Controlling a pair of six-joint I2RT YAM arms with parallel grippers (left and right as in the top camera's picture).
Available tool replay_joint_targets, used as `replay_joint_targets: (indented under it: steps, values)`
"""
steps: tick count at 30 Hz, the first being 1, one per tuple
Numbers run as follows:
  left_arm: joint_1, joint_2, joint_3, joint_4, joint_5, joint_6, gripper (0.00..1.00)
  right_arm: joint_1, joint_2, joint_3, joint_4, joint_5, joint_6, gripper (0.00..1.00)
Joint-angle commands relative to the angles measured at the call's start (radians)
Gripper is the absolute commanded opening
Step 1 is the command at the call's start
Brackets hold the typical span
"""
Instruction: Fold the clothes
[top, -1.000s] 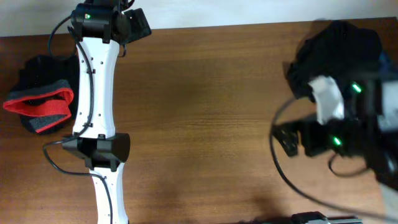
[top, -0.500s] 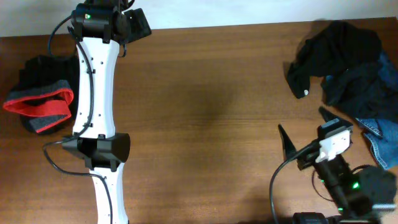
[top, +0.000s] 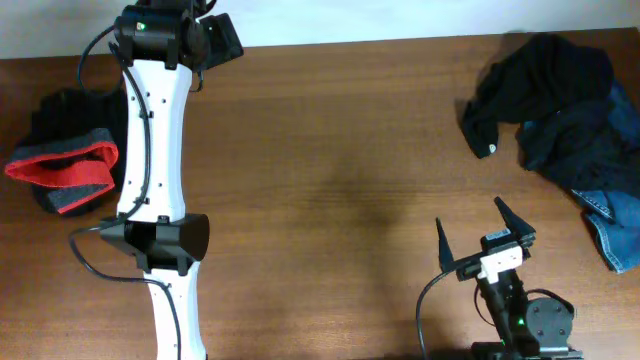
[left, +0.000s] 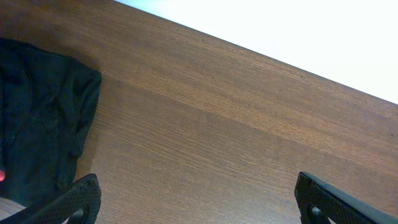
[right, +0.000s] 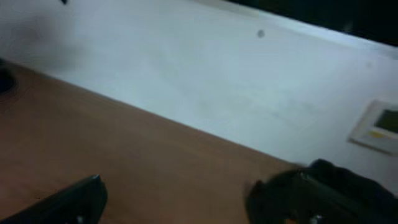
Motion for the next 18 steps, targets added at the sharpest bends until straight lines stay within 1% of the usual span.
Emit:
replay_joint_targets:
  steps: [1, 3, 8, 13, 15, 18]
  values:
    - [0.002, 0.008, -0.002, 0.002, -0.011, -0.009, 0.99, 0.005, -0.012, -0.044, 0.026, 0.06, 0.026, 0.99]
    - [0.002, 0.008, -0.002, 0.002, -0.011, -0.009, 0.99, 0.005, -0.014, -0.076, 0.035, 0.06, 0.064, 0.99]
    - [0.002, 0.008, -0.002, 0.002, -0.011, -0.009, 0.99, 0.005, -0.043, -0.141, 0.049, 0.061, 0.065, 0.99]
    - [0.002, 0.008, -0.002, 0.002, -0.011, -0.009, 0.99, 0.005, -0.043, -0.141, 0.027, 0.165, 0.095, 0.99]
    - [0.002, 0.008, -0.002, 0.002, -0.011, -0.009, 0.99, 0.005, -0.043, -0.141, -0.019, 0.172, 0.102, 0.99]
    - [0.002, 0.008, -0.002, 0.002, -0.011, -0.009, 0.99, 0.006, -0.043, -0.141, -0.023, 0.179, 0.137, 0.99]
